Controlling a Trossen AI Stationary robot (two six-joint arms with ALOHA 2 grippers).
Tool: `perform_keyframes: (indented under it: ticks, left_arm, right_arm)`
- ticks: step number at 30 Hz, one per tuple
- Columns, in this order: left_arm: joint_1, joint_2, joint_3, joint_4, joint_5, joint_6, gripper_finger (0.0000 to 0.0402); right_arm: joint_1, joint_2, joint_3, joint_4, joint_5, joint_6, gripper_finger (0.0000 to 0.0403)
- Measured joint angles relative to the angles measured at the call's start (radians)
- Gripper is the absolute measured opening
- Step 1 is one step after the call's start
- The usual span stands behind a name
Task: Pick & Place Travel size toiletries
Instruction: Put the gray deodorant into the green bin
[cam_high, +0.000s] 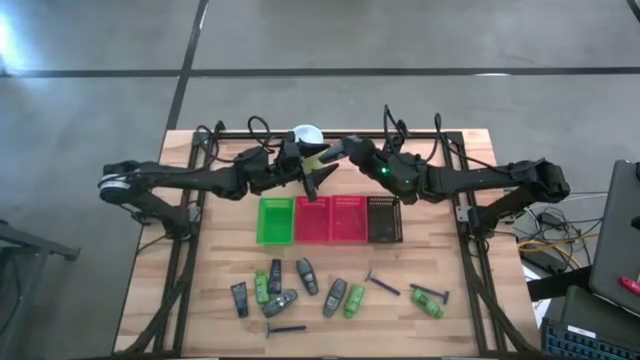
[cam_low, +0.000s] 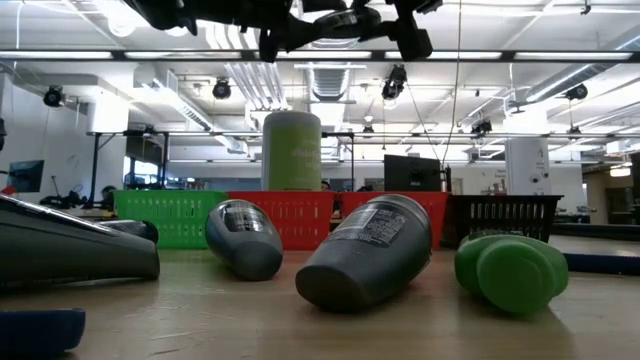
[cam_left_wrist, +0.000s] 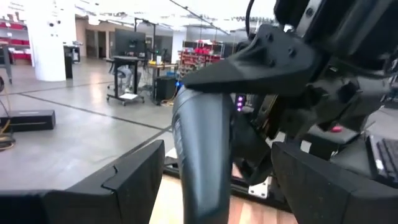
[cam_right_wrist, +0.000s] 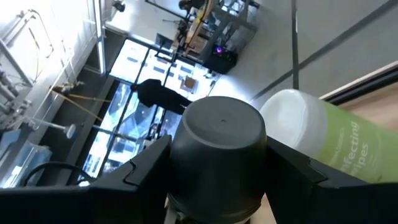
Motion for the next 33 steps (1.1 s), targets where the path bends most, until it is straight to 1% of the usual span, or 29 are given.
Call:
perform_keyframes:
  ticks: [4, 10, 15, 20, 23, 25, 28, 30, 33]
  left_arm:
    - [0.0, 0.013, 0.0, -0.005, 0.003, 0.005, 0.0284]
    - [0.0, 0.02, -0.001, 0.016, 0.005, 0.008, 0.0234]
    - [0.002, 0.02, -0.001, 0.027, 0.016, 0.036, 0.0197]
    - [0.005, 0.022, -0.002, 0.025, 0.034, 0.037, 0.017]
    - [0.006, 0.022, -0.002, 0.025, 0.035, 0.048, 0.0157]
    - [0.006, 0.022, -0.002, 0.019, 0.036, 0.059, 0.0154]
    - [0.005, 0.02, -0.002, -0.006, 0.032, 0.088, 0.0153]
    - [0.003, 0.013, -0.002, -0.051, -0.007, 0.119, 0.0153]
    - [0.005, -0.024, -0.002, -0.168, -0.082, 0.156, 0.0153]
  right_arm:
    - [0.001, 0.0, 0.0, 0.0, -0.003, 0.003, 0.0201]
    - [0.001, 0.001, -0.001, 0.001, -0.005, 0.017, 0.0202]
    - [0.003, 0.004, -0.001, 0.0, -0.034, 0.032, 0.0203]
    - [0.006, 0.008, -0.001, 0.0, -0.028, 0.032, 0.0203]
    - [0.007, 0.009, -0.001, 0.001, -0.045, 0.025, 0.0206]
    - [0.012, 0.011, -0.001, 0.001, -0.04, 0.02, 0.0219]
    - [0.014, 0.011, -0.001, -0.007, -0.052, 0.019, 0.0251]
    - [0.014, 0.0, -0.002, -0.041, -0.06, 0.007, 0.0274]
    - [0.014, -0.039, 0.0, -0.123, -0.057, -0.003, 0.0305]
